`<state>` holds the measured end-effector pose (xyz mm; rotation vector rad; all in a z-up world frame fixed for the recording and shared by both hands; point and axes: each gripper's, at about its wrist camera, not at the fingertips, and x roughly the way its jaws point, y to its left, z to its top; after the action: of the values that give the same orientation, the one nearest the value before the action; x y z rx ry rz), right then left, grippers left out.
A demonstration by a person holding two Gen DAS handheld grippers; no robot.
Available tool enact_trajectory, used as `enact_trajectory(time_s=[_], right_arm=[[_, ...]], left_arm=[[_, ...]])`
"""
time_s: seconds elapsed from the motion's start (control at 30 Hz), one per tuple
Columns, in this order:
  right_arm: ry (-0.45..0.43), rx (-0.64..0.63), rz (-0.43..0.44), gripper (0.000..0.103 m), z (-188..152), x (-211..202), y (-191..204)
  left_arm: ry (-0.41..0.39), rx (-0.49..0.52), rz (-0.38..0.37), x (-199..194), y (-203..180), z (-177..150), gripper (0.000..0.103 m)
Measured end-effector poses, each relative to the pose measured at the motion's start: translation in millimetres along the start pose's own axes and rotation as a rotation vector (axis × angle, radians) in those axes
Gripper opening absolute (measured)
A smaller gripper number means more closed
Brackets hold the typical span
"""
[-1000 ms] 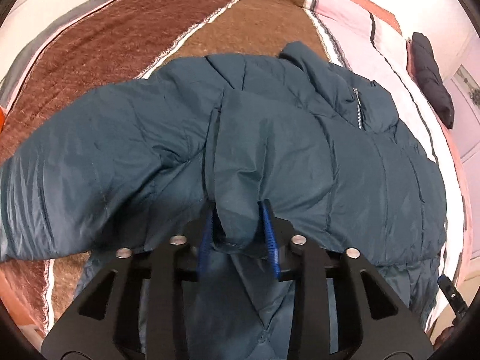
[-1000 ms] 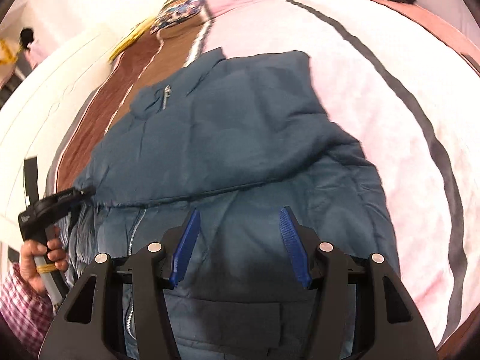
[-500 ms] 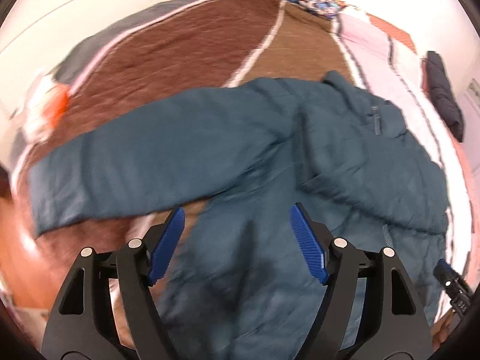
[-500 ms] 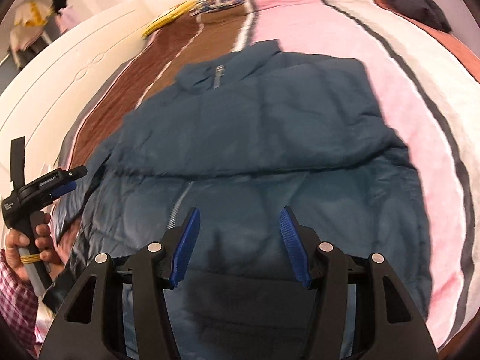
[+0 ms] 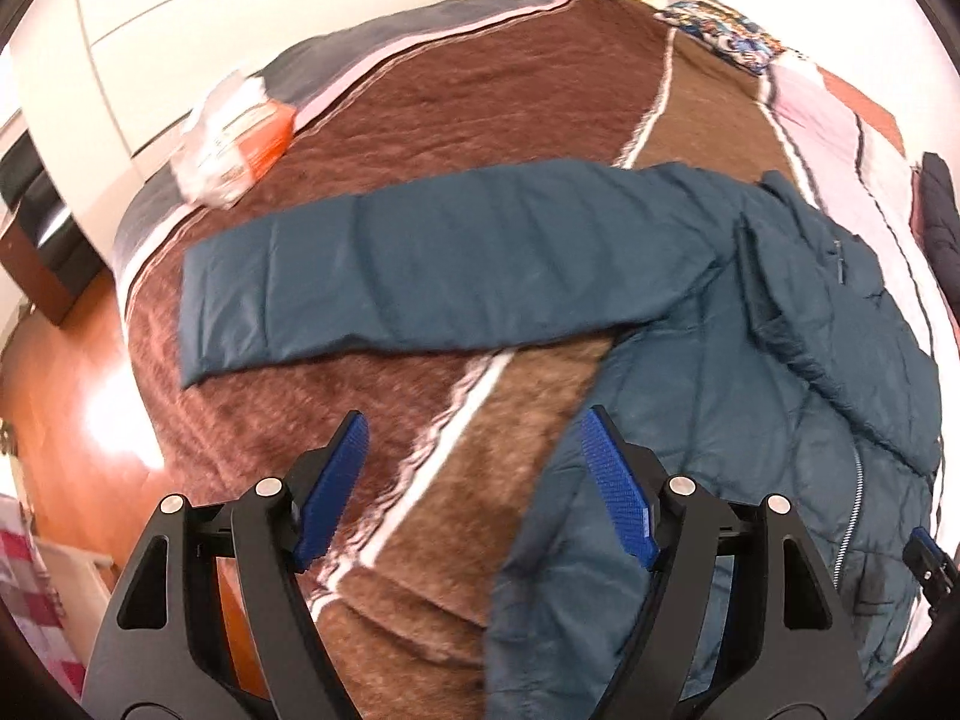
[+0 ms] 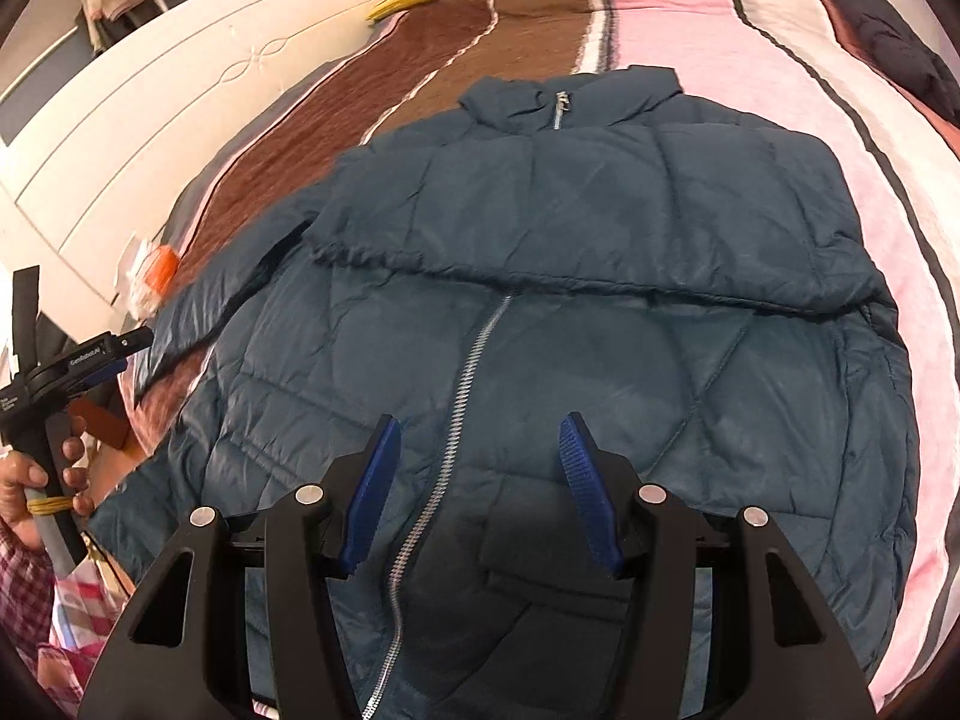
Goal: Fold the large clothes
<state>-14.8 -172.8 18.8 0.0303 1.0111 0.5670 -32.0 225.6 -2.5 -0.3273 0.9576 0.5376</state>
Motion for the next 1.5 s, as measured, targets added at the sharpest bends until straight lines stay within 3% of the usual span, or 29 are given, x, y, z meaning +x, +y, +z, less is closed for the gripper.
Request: enact_trajectory(time_s=[0.17, 0.27, 0.57, 0.8, 0.93, 1.13, 1.23, 1.37, 1.5], right_arm=[[0.004, -0.028, -0.010, 0.056, -2, -1, 10], [0.011, -0.037, -0.021, 0.056, -3, -1, 15], [0.036, -0.068, -0.055, 0.056, -4, 5, 23], [0.049, -0.066, -0.082, 0.056, 1, 15, 24], [0.052, -0.046, -0.085, 0.056, 4, 19, 18], [0.053, -0.034, -0.090, 0.056, 10, 23, 13], [0.056, -0.034, -0.095, 0.056, 10, 25, 13], [0.067, -0.033, -0.093, 0.056, 9, 29, 13], [0.072, -0.024, -0.093, 0.056, 8, 30, 12]], left_arm=[[0.023, -0.028, 0.000, 8, 14, -4, 0.073], [0.033, -0.090, -0.061, 14, 33, -2, 0.073], [0.093, -0.427, -0.220, 48, 113, 10, 0.075], [0.165, -0.660, -0.378, 87, 144, 17, 0.076], [0.180, -0.714, -0.361, 110, 145, 18, 0.076], [0.126, -0.758, -0.271, 127, 150, 19, 0.075], [0.093, -0.718, -0.190, 127, 147, 26, 0.051], [0.053, -0.691, -0.153, 123, 149, 32, 0.019], [-0.042, -0.597, -0.134, 99, 153, 43, 0.008]])
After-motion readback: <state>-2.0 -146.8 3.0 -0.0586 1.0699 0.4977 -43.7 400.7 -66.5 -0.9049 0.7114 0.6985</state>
